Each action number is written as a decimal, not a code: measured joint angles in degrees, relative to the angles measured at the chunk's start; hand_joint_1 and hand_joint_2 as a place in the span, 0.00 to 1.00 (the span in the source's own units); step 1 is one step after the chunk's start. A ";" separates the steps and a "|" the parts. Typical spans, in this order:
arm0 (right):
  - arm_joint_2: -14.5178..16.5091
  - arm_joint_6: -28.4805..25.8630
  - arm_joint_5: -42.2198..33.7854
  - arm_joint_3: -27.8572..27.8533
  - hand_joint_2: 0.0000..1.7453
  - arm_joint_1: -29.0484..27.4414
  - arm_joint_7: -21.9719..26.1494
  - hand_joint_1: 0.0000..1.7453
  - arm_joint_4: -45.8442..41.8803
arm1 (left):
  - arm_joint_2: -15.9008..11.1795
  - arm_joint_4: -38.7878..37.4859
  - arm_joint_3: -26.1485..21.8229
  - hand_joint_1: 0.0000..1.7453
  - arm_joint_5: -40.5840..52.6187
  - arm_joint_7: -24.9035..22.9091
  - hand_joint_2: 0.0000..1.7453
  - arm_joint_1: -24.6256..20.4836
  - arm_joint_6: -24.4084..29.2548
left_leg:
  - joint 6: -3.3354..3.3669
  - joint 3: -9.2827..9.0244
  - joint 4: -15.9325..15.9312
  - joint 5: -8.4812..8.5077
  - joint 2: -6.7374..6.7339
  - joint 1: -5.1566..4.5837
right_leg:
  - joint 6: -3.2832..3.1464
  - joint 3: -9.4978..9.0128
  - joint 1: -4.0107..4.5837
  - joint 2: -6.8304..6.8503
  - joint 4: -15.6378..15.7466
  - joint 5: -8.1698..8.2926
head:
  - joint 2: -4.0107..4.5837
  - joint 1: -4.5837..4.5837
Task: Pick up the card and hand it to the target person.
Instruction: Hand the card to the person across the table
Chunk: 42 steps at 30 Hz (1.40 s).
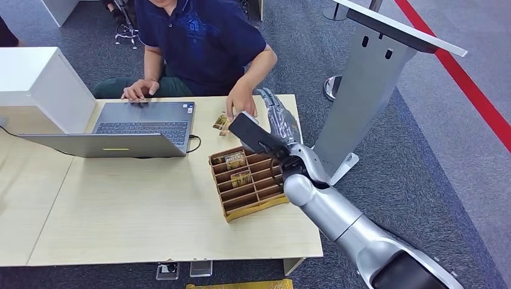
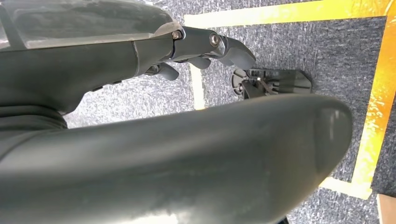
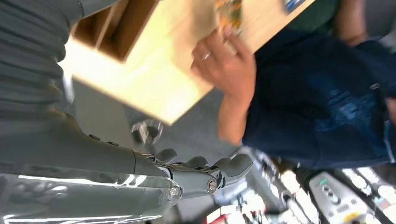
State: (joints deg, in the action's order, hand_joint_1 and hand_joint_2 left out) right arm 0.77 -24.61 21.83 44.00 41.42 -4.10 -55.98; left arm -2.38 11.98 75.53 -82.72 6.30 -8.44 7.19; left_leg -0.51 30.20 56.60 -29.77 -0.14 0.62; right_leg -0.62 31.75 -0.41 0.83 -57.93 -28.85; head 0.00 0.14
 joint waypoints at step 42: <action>-9.51 10.55 -35.40 -13.06 1.00 -39.63 27.16 0.00 -30.11 | -0.04 0.00 -3.18 0.00 -2.11 2.05 0.00 1.87 0.74 | 0.02 0.01 -0.01 -0.05 0.00 0.00 | 0.01 -0.02 0.00 0.01 0.05 -0.05 | 0.00 0.01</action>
State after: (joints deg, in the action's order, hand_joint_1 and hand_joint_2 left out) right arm -8.75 -14.06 -13.57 30.94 1.79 23.06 -86.09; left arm -2.43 11.98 72.35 -84.83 8.35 -6.57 7.93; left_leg -0.49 30.22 56.58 -29.82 -0.14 0.62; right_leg -0.61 31.73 -0.41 0.84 -57.88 -28.90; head 0.00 0.15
